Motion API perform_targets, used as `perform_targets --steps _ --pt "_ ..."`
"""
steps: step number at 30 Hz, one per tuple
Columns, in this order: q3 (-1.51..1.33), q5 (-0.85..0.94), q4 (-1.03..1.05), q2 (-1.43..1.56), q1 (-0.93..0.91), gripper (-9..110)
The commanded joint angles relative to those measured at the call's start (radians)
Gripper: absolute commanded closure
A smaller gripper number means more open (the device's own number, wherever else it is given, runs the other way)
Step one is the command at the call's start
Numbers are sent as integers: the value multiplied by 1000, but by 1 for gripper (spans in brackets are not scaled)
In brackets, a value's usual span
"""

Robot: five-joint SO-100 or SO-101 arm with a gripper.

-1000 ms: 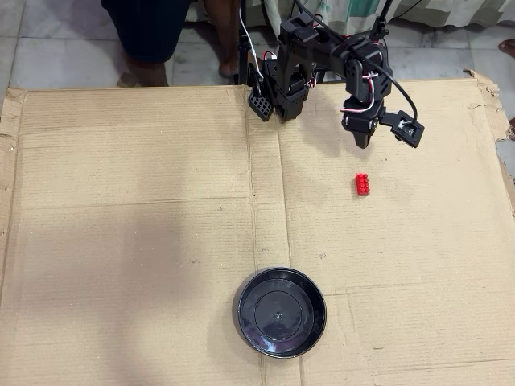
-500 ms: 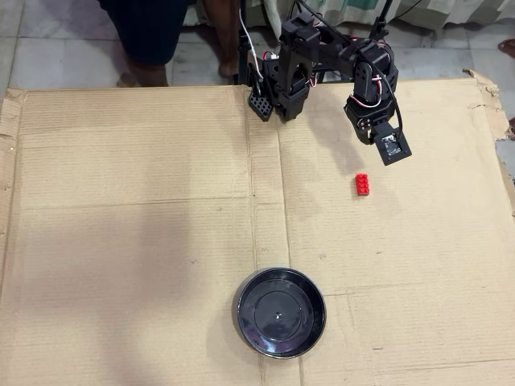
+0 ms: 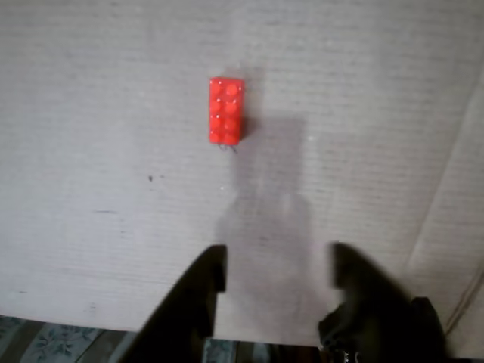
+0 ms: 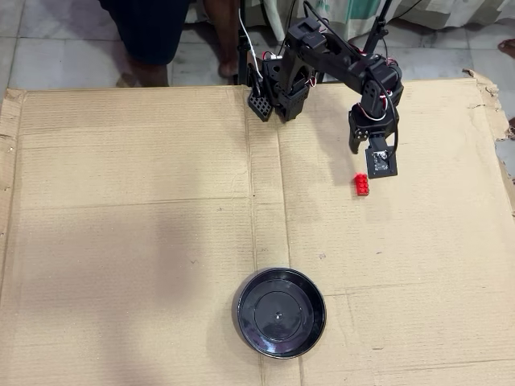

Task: Grasp a lego block and put it in the bin.

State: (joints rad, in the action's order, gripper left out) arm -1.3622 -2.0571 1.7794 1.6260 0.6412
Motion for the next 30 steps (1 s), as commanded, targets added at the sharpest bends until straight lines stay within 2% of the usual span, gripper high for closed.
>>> perform_targets --steps 1,9,21,30 --pt "40 -9 -15 -5 8 79" --pt "41 -72 -34 -67 34 78" --pt "26 -222 -302 -201 41 78" --pt "15 -222 -298 -298 44 78"
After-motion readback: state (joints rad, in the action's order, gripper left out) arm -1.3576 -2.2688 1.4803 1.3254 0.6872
